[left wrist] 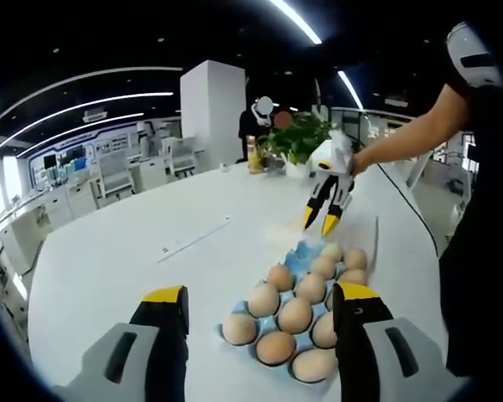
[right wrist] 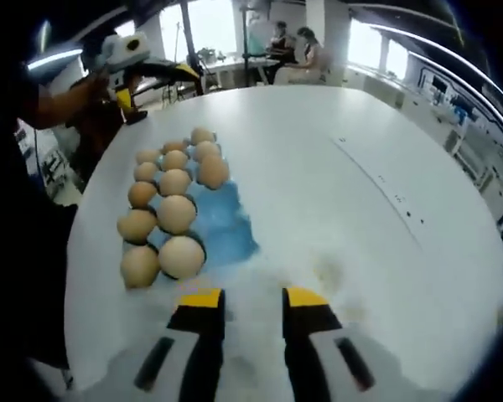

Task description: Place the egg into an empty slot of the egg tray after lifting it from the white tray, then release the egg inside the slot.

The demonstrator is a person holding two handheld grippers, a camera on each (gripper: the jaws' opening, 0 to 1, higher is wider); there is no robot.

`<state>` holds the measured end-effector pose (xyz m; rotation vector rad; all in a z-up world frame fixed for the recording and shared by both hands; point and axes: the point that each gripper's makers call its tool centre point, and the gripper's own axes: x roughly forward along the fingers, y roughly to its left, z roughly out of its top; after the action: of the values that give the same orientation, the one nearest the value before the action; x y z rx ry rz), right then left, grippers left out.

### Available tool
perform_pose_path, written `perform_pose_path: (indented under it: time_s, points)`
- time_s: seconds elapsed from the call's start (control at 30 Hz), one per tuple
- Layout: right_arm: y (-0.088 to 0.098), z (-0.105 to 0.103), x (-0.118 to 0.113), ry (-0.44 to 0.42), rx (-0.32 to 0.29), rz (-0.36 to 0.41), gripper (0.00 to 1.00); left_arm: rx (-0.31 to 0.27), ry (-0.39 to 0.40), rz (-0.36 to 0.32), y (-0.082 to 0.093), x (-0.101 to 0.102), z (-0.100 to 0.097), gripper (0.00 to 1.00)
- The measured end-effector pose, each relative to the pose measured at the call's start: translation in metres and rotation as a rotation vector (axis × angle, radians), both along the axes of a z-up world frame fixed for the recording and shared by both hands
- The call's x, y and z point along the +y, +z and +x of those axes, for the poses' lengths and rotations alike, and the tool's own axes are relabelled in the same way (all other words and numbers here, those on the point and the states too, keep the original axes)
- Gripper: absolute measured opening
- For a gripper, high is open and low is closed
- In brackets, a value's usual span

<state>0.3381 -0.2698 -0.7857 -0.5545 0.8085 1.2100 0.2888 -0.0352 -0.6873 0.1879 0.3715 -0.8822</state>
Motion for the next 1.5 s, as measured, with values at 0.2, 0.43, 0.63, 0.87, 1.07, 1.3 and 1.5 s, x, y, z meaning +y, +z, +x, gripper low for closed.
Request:
perform_pose_path:
  time_s: [0.2,0.43,0.63,0.87,1.07,1.3,1.5]
  points:
    - [-0.003,-0.001,-0.024,-0.032,-0.007,-0.031,0.27,0.001,-0.003,-0.004,0.0,-0.002,-0.001,0.71]
    - [-0.002,-0.004,-0.043,-0.045,-0.018,-0.063,0.27,0.003,0.002,-0.001,-0.001,0.001,-0.004,0.7]
    - [-0.002,0.001,-0.071,-0.078,-0.056,-0.114,0.27,0.003,0.01,-0.002,0.0,0.002,-0.004,0.7]
    - [0.005,0.008,-0.103,-0.124,-0.088,-0.157,0.27,0.008,0.004,0.0,-0.001,0.0,-0.004,0.7]
    - [0.006,0.015,-0.131,-0.165,-0.103,-0.203,0.28,0.006,0.002,-0.005,-0.001,-0.003,-0.003,0.7]
    - [0.001,0.018,-0.147,-0.159,-0.085,-0.268,0.29,0.007,0.006,-0.004,-0.001,-0.002,-0.002,0.7]
    - [-0.002,0.02,-0.147,-0.149,-0.07,-0.285,0.29,0.008,0.009,-0.001,-0.001,0.0,-0.002,0.7]
